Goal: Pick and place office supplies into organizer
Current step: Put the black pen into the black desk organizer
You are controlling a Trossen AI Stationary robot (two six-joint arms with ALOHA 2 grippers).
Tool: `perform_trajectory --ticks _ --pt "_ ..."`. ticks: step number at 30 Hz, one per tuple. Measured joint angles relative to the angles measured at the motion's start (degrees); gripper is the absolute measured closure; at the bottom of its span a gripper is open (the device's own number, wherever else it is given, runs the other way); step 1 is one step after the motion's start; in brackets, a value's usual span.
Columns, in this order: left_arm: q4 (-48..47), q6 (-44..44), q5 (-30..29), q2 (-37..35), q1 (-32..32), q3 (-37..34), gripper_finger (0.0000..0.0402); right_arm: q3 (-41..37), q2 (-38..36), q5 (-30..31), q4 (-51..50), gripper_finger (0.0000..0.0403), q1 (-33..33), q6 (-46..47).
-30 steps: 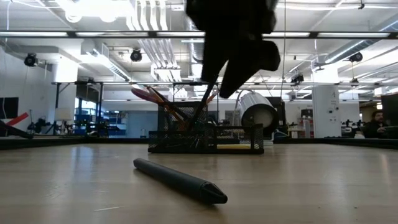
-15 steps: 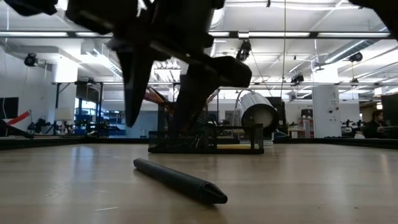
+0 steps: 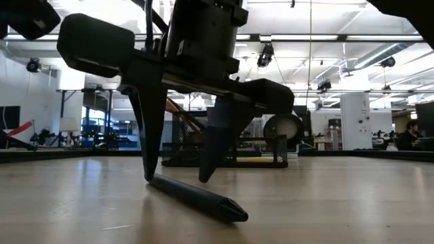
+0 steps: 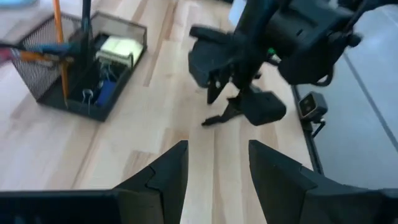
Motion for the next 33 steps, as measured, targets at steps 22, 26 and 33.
perform_trajectory --ticks 22,26,33 --pt "0.11 5.40 -0.79 -1.26 0.05 -0.05 0.0252 -0.19 -0.76 4.23 -23.74 0.0184 0.51 4.99" --pt "0.14 5.09 -0.76 0.35 0.05 -0.07 0.0252 0.21 -1.79 -1.36 -19.11 0.0184 0.95 7.84" --pt "0.61 5.03 -0.27 2.37 0.04 -0.07 0.0252 0.73 -1.92 -3.12 -18.56 0.0184 4.14 29.80"
